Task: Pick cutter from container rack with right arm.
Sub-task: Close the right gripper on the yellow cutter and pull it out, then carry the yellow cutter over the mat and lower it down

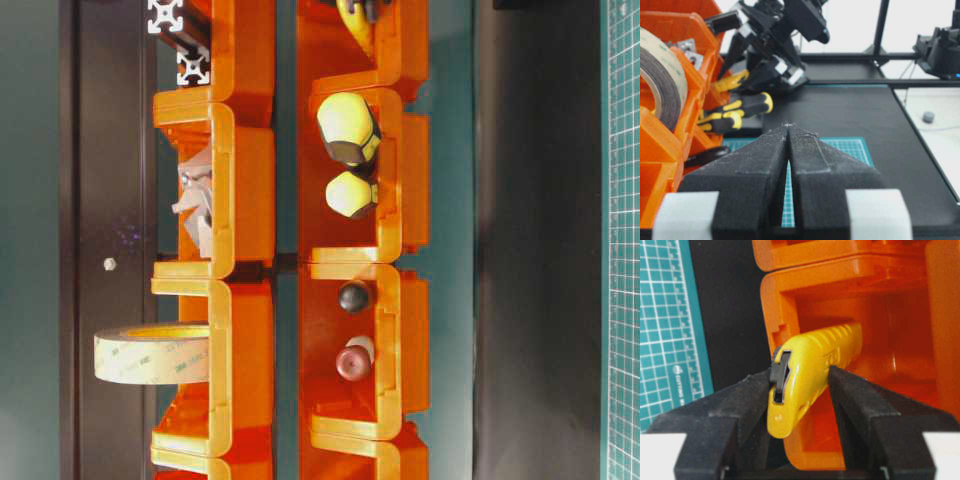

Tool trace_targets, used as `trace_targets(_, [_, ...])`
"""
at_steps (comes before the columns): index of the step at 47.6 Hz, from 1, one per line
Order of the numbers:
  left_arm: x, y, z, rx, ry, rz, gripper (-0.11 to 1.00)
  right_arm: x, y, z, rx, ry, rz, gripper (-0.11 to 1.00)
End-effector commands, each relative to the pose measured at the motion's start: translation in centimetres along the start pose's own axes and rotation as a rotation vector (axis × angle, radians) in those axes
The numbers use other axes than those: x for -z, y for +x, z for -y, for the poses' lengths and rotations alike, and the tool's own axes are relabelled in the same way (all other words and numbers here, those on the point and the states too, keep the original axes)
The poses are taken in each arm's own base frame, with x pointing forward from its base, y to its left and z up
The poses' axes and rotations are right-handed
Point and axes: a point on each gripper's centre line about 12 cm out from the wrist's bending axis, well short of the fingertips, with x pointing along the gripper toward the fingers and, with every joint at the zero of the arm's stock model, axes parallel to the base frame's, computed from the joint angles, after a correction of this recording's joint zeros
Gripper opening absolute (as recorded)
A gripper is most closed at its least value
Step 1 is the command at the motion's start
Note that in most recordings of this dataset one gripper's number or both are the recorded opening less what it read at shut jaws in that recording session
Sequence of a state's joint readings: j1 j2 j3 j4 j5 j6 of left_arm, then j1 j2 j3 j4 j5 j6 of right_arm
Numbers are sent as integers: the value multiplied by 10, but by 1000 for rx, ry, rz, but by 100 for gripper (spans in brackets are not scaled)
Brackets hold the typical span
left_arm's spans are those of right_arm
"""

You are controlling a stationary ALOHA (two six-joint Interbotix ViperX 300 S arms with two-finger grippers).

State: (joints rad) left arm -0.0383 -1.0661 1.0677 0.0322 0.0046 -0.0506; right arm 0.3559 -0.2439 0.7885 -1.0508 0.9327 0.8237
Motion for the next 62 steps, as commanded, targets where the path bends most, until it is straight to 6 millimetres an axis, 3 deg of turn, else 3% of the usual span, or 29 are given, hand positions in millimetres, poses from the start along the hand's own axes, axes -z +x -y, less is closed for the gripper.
trace_targets(1, [-4,1,0,2,0,11,1,-6,-9,0,-1,29,11,33])
trace_targets(30, [-9,-4,-1,-7,0,37,1,-36,-73,2,59,91,84,26])
trace_targets(45, [-9,-7,-1,-8,0,23,1,-60,-129,8,57,92,147,26])
trace_targets(54, [-11,-10,-1,-9,0,20,1,-72,-161,1,6,66,226,25])
trace_targets(62, [-13,-12,-1,-9,0,28,1,-90,-175,-15,-68,52,311,25])
